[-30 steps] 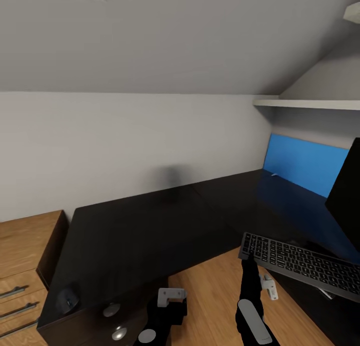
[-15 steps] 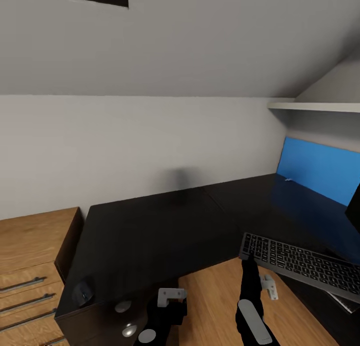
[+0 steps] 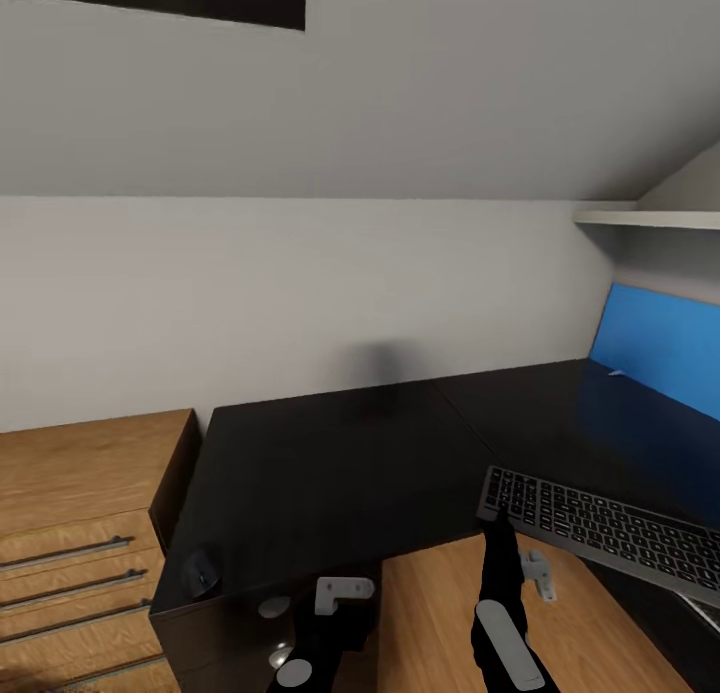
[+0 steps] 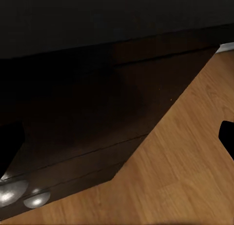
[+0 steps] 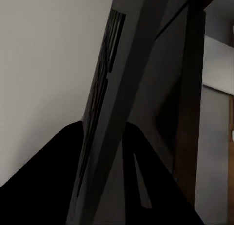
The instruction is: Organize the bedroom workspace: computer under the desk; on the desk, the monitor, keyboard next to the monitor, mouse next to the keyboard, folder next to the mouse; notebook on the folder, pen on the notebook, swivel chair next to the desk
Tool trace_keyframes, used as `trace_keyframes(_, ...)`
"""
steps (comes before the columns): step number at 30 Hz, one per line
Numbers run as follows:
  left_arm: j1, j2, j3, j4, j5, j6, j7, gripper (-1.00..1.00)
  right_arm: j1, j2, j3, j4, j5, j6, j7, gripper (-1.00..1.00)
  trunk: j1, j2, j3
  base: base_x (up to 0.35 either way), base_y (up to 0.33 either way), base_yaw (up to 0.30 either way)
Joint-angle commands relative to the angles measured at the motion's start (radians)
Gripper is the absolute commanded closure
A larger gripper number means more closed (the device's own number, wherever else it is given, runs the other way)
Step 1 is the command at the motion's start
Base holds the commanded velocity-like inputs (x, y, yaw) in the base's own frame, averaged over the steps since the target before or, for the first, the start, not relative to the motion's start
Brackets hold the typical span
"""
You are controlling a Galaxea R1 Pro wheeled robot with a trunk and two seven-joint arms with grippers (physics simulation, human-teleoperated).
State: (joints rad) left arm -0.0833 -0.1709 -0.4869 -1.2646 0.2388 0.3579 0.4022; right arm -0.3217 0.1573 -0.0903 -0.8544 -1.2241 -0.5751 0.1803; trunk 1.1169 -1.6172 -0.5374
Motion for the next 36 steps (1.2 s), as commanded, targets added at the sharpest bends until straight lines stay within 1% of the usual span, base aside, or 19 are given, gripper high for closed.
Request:
trace_keyframes(1,-0.001,0.0,-0.002,-0.001,0.01,0.003,0.009,-1.0,0.0,0.001,-0.002,0.0,-0.011,0.0,0.01,1.0,0.0,-0.001,0.0,0.0,0.0,0.193)
trace_keyframes(10,-0.001,0.001,-0.001,0.011,0.009,0.001,0.011,-1.0,0.007,0.001,-0.001,-0.015,-0.011,0.001,0.007,1.0,0.0,-0.001,0.008,0.0,0.0,0.199)
trace_keyframes(11,-0.001,0.001,-0.001,0.039,0.008,-0.001,0.014,-1.0,0.05,0.001,0.0,-0.098,-0.012,0.007,0.0,1.0,0.0,-0.001,0.009,0.0,0.0,0.2)
trace_keyframes(13,-0.001,0.001,-0.001,0.047,0.008,-0.002,0.015,-1.0,0.102,0.003,0.003,-0.188,-0.012,0.012,-0.025,1.0,0.0,-0.001,0.01,0.0,0.0,0.2)
trace_keyframes(14,-0.001,0.005,0.0,0.069,0.009,-0.003,0.015,-1.0,0.174,0.003,0.054,-0.339,-0.011,0.04,-0.198,1.0,0.0,-0.001,0.011,0.0,0.0,0.09)
trace_keyframes(16,-0.001,0.01,0.001,0.115,0.008,-0.006,0.015,-1.0,0.181,0.002,0.066,-0.365,-0.011,0.046,-0.247,1.0,0.0,-0.001,0.011,0.0,0.0,0.035)
trace_keyframes(17,-0.001,0.02,0.001,0.152,0.008,-0.007,0.015,-1.0,0.192,0.002,0.07,-0.397,-0.011,0.051,-0.26,1.0,0.0,-0.001,0.011,0.0,0.0,0.008)
trace_keyframes(20,-0.001,0.034,0.001,0.213,0.009,-0.028,0.014,-1.0,0.219,0.002,0.083,-0.43,-0.012,0.068,-0.264,1.0,0.0,-0.001,0.011,0.0,0.0,0.004)
trace_keyframes(22,-0.001,0.04,0.002,0.266,0.01,-0.078,0.012,-1.0,0.23,0.002,0.097,-0.441,-0.012,0.079,-0.265,1.0,0.0,-0.001,0.011,0.0,0.0,0.001)
trace_keyframes(24,-0.001,0.045,0.001,0.325,0.01,-0.145,0.01,-1.0,0.235,0.001,0.11,-0.448,-0.011,0.093,-0.264,1.0,0.0,-0.001,0.011,0.0,0.0,0.0)
trace_keyframes(25,-0.001,0.045,0.002,0.34,0.01,-0.16,0.009,-1.0,0.236,0.0,0.114,-0.45,-0.01,0.099,-0.263,1.0,0.0,-0.001,0.011,0.0,0.0,0.0)
trace_keyframes(28,-0.001,0.048,0.002,0.41,0.01,-0.229,0.007,-1.0,0.248,-0.001,0.125,-0.48,-0.008,0.156,-0.255,1.0,0.0,-0.001,0.011,0.0,0.0,0.0)
trace_keyframes(29,-0.001,0.05,0.002,0.427,0.01,-0.24,0.007,-1.0,0.254,-0.001,0.126,-0.491,-0.007,0.168,-0.252,1.0,0.0,-0.001,0.011,0.0,0.0,0.0)
trace_keyframes(30,-0.001,0.058,0.003,0.459,0.01,-0.252,0.007,-1.0,0.261,-0.001,0.128,-0.503,-0.007,0.181,-0.248,1.0,0.0,-0.001,0.011,0.0,0.0,0.0)
trace_keyframes(32,-0.001,0.065,0.005,0.482,0.011,-0.256,0.008,-1.0,0.264,-0.001,0.128,-0.507,-0.006,0.185,-0.246,1.0,0.0,-0.001,0.011,0.0,0.0,0.0)
trace_keyframes(33,-0.001,0.071,0.009,0.514,0.011,-0.26,0.008,-1.0,0.265,-0.001,0.128,-0.507,-0.006,0.188,-0.245,1.0,0.0,-0.001,0.011,0.0,0.0,0.0)
trace_keyframes(34,-0.001,0.072,0.01,0.526,0.011,-0.262,0.009,-1.0,0.266,-0.001,0.129,-0.507,-0.006,0.188,-0.245,1.0,0.0,-0.001,0.011,0.0,0.0,0.0)
trace_keyframes(35,-0.001,0.08,0.012,0.553,0.011,-0.299,0.009,-1.0,0.266,0.0,0.129,-0.503,-0.006,0.188,-0.244,1.0,0.0,-0.001,0.011,0.0,0.0,0.0)
trace_keyframes(36,-0.001,0.08,0.013,0.563,0.011,-0.307,0.009,-1.0,0.266,0.0,0.13,-0.502,-0.006,0.188,-0.243,1.0,0.0,-0.001,0.011,-0.02,0.0,0.0)
